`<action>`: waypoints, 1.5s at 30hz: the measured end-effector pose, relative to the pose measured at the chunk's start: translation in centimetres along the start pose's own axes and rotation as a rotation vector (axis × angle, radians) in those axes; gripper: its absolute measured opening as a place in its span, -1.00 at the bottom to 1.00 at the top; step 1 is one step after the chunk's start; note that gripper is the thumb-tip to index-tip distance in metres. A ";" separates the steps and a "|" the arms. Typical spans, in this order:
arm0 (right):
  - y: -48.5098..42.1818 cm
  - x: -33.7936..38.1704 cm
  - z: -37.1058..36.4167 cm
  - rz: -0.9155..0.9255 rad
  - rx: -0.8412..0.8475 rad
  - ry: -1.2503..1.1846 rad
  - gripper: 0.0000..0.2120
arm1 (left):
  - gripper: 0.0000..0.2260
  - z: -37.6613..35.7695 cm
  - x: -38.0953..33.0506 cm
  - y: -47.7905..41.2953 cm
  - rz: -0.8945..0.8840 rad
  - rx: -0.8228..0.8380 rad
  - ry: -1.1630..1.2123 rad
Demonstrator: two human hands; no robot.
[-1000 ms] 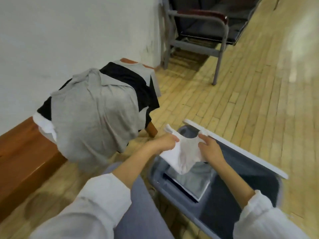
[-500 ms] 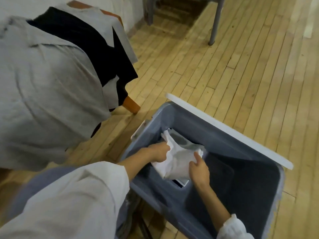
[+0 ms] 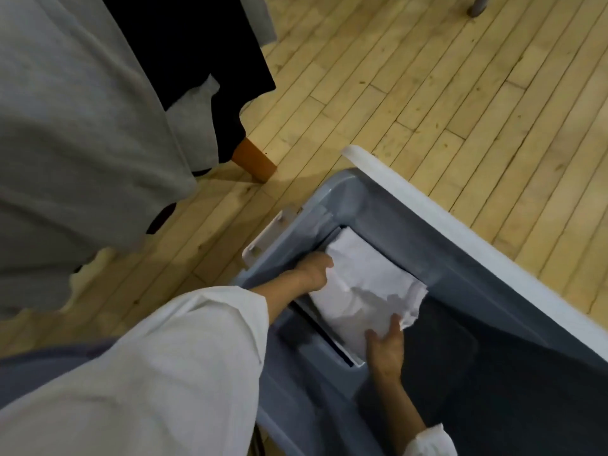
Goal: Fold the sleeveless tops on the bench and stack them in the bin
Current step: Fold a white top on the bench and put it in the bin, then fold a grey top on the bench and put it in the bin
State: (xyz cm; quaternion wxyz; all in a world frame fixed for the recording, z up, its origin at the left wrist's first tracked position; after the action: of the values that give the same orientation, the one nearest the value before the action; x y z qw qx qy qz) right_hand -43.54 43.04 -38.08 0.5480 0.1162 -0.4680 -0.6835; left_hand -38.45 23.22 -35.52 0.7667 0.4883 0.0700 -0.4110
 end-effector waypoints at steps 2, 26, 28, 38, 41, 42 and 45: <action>-1.2 -1.7 -0.6 -0.033 -0.019 0.014 -0.33 | -0.59 -1.1 1.6 -0.5 0.073 -0.005 -0.062; -5.3 1.7 -3.3 0.315 -0.117 0.914 -0.13 | -0.33 -6.4 1.7 0.4 0.097 0.192 -0.154; -2.3 3.9 -3.3 0.235 -0.122 0.827 -0.29 | -0.45 -3.7 0.3 1.5 0.128 0.212 0.001; 18.2 16.1 1.3 0.454 0.226 0.051 -0.70 | -0.82 11.9 -7.0 17.0 -0.128 -0.093 -0.248; 24.0 19.7 2.5 0.600 0.313 0.002 -0.73 | -0.76 16.0 -7.9 24.1 -0.135 -0.313 -0.243; 25.9 20.5 2.7 0.632 0.340 -0.003 -0.76 | -0.76 16.7 -7.6 26.4 -0.127 -0.393 -0.237; 31.6 23.8 2.0 0.779 0.409 0.012 -0.71 | -0.77 19.0 -5.8 33.2 -0.088 -0.609 -0.206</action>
State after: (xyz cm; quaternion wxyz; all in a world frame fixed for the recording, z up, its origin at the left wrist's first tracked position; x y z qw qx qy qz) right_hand -33.53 24.89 -4.30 0.7332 0.0414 -0.5994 -0.3184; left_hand -24.62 17.34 0.18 0.8621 0.1887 0.1328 -0.4512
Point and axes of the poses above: each hand's wrist, its own y-axis away from the middle knuckle, its own z-axis out of the back of the hand, x = y × z, the point moved 1 cm from there along -y, towards the middle knuckle, and after that the axes turned 14 degrees about -z, right-handed, at the moved point
